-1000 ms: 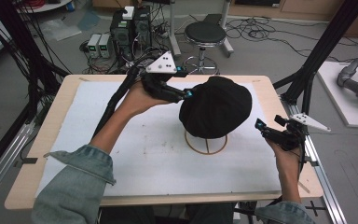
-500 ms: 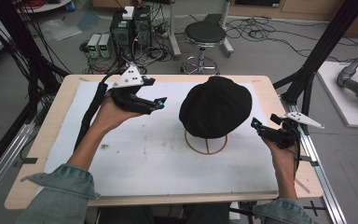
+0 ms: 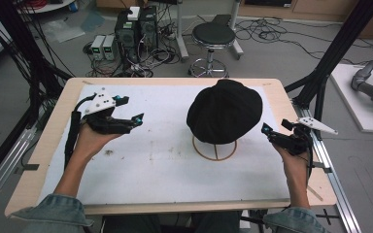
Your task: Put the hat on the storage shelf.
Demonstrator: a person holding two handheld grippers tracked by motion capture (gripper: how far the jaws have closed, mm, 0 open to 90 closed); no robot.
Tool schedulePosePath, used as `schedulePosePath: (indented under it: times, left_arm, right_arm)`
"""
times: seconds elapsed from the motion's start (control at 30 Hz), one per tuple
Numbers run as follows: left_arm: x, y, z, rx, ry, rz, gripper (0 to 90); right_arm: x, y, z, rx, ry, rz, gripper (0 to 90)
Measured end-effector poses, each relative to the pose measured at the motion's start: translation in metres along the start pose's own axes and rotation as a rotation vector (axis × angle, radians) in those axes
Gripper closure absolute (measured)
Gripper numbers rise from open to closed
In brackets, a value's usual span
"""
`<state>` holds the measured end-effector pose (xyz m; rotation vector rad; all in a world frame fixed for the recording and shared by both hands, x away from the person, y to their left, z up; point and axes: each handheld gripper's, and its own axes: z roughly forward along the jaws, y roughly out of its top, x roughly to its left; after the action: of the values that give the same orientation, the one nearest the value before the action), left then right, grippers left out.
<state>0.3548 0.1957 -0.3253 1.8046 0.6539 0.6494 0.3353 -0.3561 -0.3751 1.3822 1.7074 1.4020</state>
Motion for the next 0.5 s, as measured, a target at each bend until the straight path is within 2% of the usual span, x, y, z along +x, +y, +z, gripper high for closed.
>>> schedulePosePath:
  times: [0.17,0.5]
  left_arm:
    - [0.010,-0.023,-0.016,0.002,0.061,-0.058,20.1]
    - [0.021,-0.057,-0.043,-0.041,0.164,-0.108,19.7]
  right_arm:
    - [0.002,-0.001,0.003,0.007,0.003,-0.010,11.5]
    - [0.007,-0.002,0.012,0.029,0.002,-0.027,11.5]
